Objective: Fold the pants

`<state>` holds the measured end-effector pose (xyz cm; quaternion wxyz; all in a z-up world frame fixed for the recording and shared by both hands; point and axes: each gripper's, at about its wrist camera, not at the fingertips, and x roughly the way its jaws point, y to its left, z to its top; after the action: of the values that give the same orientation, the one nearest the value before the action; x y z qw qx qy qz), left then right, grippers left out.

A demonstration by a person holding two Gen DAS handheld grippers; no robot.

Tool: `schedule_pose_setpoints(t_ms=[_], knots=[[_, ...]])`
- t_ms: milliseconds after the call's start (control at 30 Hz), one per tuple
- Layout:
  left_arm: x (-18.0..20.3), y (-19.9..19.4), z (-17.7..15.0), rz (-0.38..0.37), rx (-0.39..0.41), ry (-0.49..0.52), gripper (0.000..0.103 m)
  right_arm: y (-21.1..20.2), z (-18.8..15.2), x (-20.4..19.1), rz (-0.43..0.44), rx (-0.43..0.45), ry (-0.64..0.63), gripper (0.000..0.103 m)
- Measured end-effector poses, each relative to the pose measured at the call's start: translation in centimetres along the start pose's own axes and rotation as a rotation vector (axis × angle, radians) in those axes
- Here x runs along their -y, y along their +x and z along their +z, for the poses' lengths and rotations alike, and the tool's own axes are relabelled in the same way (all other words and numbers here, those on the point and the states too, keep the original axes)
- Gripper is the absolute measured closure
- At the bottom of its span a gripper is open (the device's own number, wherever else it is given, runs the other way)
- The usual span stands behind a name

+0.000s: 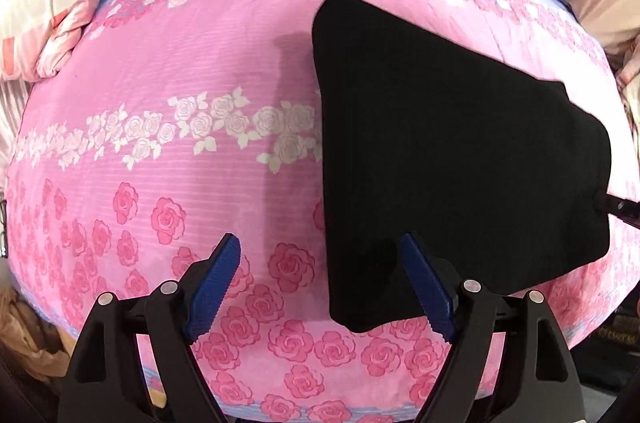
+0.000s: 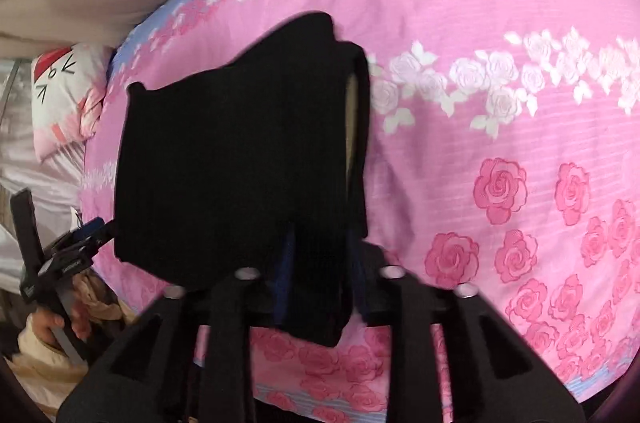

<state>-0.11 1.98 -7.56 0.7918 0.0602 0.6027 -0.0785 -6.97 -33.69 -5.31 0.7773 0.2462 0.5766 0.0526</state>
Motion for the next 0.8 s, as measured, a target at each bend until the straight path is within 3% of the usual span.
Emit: schedule_pose_setpoints(t_ms=[67,100,133,200,267,333,367,467,500,533,567,633,700,800], knots=[[0.4,-0.2,0.0,0.015,-0.005,0.027,0.023,-1.8,-0.3,-1.5,0.048,0.06,-0.04,0.097],[0.5,-0.3,0.1,0.019,0.0,0.036,0.023,-2.1,-0.6,-2.0,-0.008,0.082,-0.086,0.088],[0.7,-0.3,0.2,0.02,0.003,0.046,0.023,-1.7,-0.9,-1.7,-0.078,0.073,-0.117,0.071],[0.8,0.1,0.5,0.015,-0.007,0.053,0.023,0.0,-0.9,-0.1,-0.175,0.005,-0.072,0.07],[0.9,0.6,1.1,0.011,-0.028,0.047,0.023,-0.5,-0.4,0.9,-0.099,0.042,0.008,0.066],[0.9,0.3,1.6,0.007,-0.021,0.043,0.023,-1.0,0.9,0.7,-0.076,0.11,0.027,0.021],[0.9,0.2,1.7,0.01,-0.014,0.043,0.023,-1.0,1.6,0.7,-0.079,0.136,0.029,0.019],[0.9,0.4,2.1,0.02,-0.018,0.043,0.023,0.2,3.9,0.4,-0.043,0.172,0.031,0.022],[0.9,0.4,2.2,0.021,-0.02,0.042,0.023,1.1,4.8,0.5,-0.022,0.165,0.038,0.032],[1.0,0.5,2.2,0.024,-0.022,0.043,0.023,2.1,5.7,0.5,0.015,0.149,0.045,0.054],[1.0,0.5,2.2,0.025,-0.022,0.046,0.023,3.1,6.3,0.5,0.039,0.124,0.045,0.061],[1.1,0.7,2.2,0.037,-0.022,0.054,0.023,2.7,5.9,-0.4,0.006,0.124,-0.018,0.075],[1.1,0.7,2.1,0.042,-0.024,0.051,0.023,0.3,4.9,-3.3,-0.005,0.151,-0.133,0.083],[0.5,0.4,2.1,0.039,-0.01,0.03,0.023,-3.7,4.5,-8.0,-0.029,0.247,-0.3,0.083]])
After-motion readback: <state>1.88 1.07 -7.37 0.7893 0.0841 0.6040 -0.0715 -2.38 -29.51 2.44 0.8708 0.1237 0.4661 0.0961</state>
